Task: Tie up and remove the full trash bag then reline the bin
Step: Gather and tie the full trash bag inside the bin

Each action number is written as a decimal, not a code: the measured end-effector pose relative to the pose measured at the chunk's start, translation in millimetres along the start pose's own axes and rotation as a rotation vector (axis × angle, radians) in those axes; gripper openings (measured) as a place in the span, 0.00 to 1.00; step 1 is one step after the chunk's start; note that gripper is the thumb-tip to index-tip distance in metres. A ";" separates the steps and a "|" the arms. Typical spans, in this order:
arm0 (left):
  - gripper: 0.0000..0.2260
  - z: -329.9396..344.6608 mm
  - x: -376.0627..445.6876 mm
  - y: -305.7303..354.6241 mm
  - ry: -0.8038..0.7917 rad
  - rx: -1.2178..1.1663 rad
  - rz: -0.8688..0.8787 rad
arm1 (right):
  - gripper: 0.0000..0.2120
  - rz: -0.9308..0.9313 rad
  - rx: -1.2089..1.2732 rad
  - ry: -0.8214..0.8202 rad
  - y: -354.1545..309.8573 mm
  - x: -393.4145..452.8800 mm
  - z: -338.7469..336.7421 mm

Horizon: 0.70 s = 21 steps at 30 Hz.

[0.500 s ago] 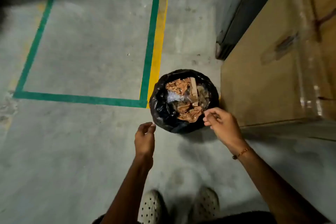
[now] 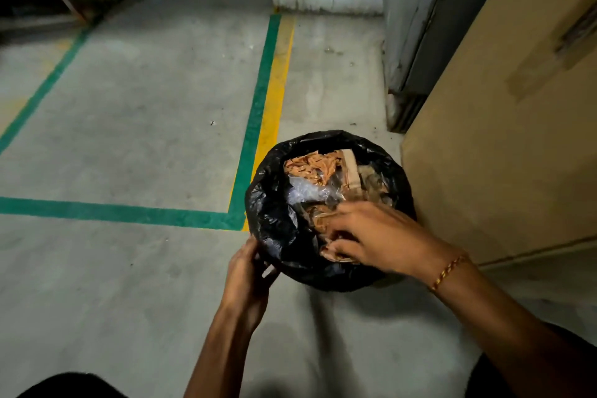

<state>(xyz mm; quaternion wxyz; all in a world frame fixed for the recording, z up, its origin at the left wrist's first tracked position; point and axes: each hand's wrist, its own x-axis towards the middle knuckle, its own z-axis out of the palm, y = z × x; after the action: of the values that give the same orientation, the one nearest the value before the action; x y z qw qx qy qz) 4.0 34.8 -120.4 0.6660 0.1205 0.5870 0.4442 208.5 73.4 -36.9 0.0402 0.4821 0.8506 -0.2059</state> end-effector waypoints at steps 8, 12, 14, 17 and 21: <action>0.06 7.4 -48.6 40.2 -0.019 0.121 0.082 | 0.04 0.094 -0.033 0.017 5.7 27.1 25.7; 0.11 24.3 -61.7 62.6 -0.192 0.088 0.048 | 0.08 0.057 -0.007 0.091 8.1 19.2 22.0; 0.13 29.6 -58.6 69.7 -0.224 0.065 0.042 | 0.11 0.073 0.096 0.213 14.7 8.3 8.2; 0.05 32.9 -51.9 77.0 -0.275 -0.074 0.013 | 0.14 0.180 0.326 0.427 27.7 -15.9 -11.5; 0.10 38.2 -46.2 84.6 -0.307 -0.258 -0.014 | 0.08 0.420 0.786 0.629 26.8 -47.9 -2.9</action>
<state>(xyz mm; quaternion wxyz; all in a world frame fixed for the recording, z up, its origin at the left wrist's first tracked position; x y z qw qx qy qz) 3.7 63.5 -20.8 0.7606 0.0965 0.4177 0.4875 256.8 48.2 -29.8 -0.3591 0.6588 0.5658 -0.3420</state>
